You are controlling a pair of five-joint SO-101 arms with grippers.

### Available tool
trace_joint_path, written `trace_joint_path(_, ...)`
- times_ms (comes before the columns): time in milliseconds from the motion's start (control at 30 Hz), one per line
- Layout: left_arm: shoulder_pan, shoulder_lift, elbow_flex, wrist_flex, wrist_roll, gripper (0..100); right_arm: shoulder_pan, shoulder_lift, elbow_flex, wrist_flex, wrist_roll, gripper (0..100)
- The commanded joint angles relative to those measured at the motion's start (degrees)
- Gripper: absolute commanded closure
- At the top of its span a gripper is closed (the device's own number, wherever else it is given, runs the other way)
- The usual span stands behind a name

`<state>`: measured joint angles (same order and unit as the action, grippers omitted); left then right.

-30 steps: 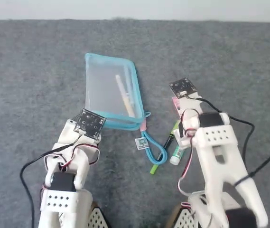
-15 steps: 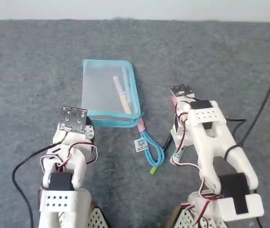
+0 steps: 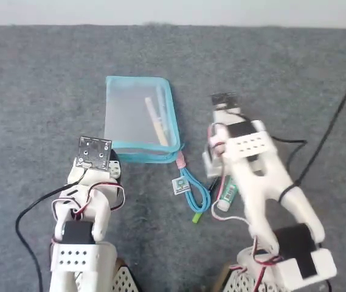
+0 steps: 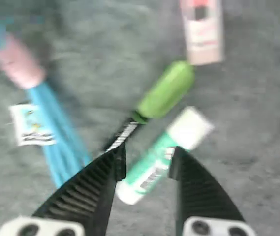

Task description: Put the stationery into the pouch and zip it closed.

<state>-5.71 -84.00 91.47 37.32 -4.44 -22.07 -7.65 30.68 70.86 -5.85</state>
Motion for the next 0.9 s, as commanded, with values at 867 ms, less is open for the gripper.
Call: trace_joint_path(867,-0.79,-0.18,-3.3,0.09,1.05,99,7.87,16.84,-6.42,-5.05,-0.79,99.3)
